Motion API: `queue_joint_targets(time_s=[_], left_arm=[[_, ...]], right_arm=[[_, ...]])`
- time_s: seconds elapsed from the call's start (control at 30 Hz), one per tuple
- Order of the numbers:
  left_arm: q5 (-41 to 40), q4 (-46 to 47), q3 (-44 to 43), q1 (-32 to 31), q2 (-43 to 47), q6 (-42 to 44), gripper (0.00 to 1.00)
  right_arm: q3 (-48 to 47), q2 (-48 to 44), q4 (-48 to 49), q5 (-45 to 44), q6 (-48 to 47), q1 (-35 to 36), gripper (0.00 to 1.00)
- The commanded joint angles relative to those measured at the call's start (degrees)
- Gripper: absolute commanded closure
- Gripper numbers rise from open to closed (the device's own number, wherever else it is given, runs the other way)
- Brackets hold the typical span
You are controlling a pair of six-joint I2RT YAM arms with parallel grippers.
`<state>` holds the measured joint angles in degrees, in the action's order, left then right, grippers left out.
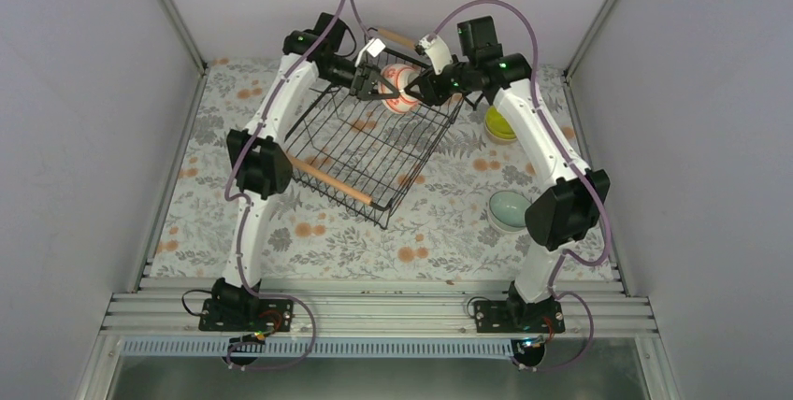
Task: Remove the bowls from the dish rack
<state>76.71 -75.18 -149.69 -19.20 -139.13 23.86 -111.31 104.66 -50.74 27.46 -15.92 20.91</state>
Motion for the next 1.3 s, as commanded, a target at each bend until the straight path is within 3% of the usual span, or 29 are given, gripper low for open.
queue_joint_targets(time_s=[0.0,0.43,0.9,1.27], left_arm=[[1.5,1.1,-1.5,-0.1,3.5,0.2,0.46],[0.9,1.3,-1.1,0.2,5.1,0.1,0.66],[0.8,1.8,0.4,-0.1,6.2,0.0,0.84],[-3.6,2.0,0.7,-0.9,6.3,0.1,0.91]], right_arm=[[1.9,-0.4,5.7,2.6,0.7,-0.2,0.69],[5.5,-1.0,7.6,4.6,-0.3,-0.3,0.65],[6.8,-0.5,8.1,5.5,-1.8,-0.3,0.48],[8.6,-4.0,6.9,3.3,-4.1,-0.2,0.38]])
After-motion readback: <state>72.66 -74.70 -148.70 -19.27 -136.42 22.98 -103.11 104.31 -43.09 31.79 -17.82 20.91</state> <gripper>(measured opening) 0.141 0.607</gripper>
